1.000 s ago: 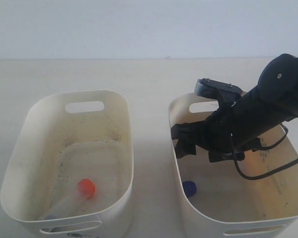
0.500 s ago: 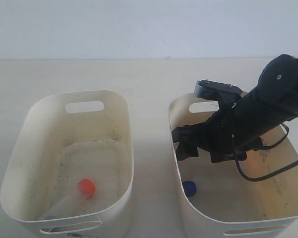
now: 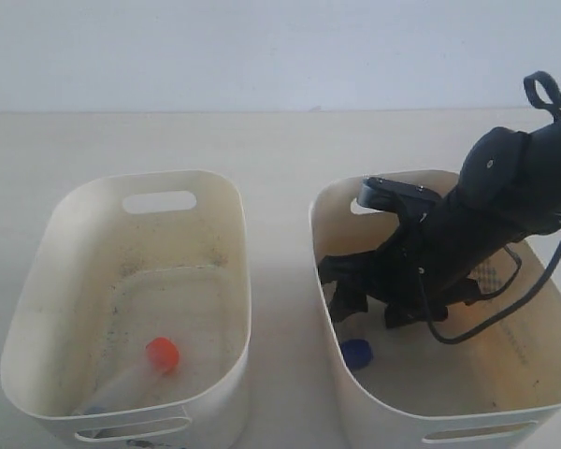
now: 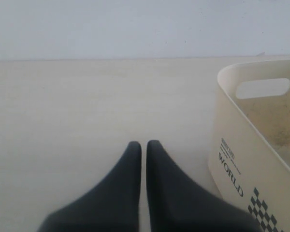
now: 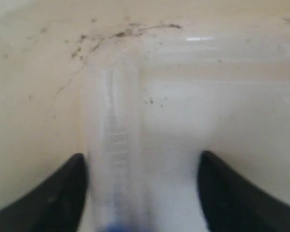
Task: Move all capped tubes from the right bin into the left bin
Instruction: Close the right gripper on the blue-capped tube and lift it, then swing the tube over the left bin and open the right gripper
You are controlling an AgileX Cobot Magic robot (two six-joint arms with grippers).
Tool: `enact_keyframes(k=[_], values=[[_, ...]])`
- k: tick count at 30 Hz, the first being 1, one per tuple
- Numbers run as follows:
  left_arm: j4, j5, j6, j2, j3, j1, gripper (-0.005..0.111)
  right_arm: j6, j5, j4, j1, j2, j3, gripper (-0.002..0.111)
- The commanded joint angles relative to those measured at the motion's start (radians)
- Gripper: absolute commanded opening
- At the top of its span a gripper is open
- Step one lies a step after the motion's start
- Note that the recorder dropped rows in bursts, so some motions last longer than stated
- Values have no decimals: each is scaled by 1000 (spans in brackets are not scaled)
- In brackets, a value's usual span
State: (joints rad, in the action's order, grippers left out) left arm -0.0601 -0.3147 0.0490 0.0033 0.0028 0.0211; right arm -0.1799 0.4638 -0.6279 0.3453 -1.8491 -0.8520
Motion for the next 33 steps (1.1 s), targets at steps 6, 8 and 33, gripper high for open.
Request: enact_keyframes(k=[6, 8, 33], values=[[-10, 8, 5, -3, -3, -1, 4, -21, -11, 13, 4, -72, 23, 0], [-10, 8, 5, -3, -3, -1, 4, -37, 14, 13, 4, -57, 18, 0], [-10, 8, 5, -3, -3, -1, 4, -394, 324, -302, 34, 452, -228, 0]])
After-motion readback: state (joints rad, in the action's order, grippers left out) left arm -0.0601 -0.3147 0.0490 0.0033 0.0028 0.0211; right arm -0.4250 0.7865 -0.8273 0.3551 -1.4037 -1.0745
